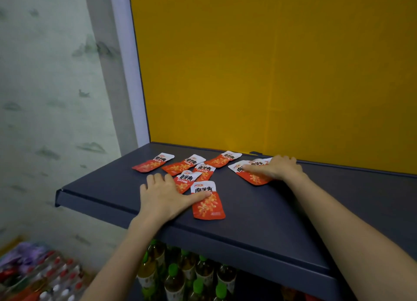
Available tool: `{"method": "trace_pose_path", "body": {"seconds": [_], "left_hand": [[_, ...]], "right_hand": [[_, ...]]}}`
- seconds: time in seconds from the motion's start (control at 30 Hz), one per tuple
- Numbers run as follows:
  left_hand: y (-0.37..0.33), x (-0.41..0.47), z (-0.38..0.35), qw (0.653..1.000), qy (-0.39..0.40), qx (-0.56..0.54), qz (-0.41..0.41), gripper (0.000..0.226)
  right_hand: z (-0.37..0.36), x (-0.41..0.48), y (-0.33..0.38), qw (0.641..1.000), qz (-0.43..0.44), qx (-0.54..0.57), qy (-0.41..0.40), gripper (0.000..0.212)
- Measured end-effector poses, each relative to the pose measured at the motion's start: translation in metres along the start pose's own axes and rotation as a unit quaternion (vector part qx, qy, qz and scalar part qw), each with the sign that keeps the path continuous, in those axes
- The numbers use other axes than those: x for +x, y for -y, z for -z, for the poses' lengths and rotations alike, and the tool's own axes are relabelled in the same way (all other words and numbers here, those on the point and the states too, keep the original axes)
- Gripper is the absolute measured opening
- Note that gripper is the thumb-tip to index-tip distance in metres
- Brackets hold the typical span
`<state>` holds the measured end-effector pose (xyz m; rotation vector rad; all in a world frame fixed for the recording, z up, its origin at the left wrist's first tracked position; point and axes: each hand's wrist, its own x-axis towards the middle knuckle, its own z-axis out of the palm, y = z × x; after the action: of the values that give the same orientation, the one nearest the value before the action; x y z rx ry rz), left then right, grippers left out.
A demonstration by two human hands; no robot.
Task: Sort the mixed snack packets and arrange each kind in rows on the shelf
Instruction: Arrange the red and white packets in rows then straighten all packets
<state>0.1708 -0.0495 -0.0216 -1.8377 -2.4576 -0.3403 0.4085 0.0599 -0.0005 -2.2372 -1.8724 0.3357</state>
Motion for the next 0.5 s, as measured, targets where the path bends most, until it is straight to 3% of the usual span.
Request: {"method": "trace_pose_path", "body": {"seconds": [0.2,0.27,0.37,0.5], "left_hand": [[-0.008,0.010,0.001,0.999,0.034,-0.023,0.004,0.118],[-0.011,0.012,0.002,0.999,0.039,-0.024,-0.001,0.118],[-0.012,0.015,0.005,0.996,0.067,-0.051,-0.012,0.113],[-0.011,0.018,0.008,0.989,0.111,-0.092,-0.030,0.102]], "right_hand": [[-0.003,0.002,0.005,1.000,0.017,0.013,0.008,0.109],[-0.006,0.005,0.008,0.999,0.019,0.032,0.014,0.096],[-0.007,0.005,0.008,0.997,0.029,0.067,0.021,0.057],[-0.004,-0.005,0.006,0.996,0.035,0.087,0.009,0.054]]}}
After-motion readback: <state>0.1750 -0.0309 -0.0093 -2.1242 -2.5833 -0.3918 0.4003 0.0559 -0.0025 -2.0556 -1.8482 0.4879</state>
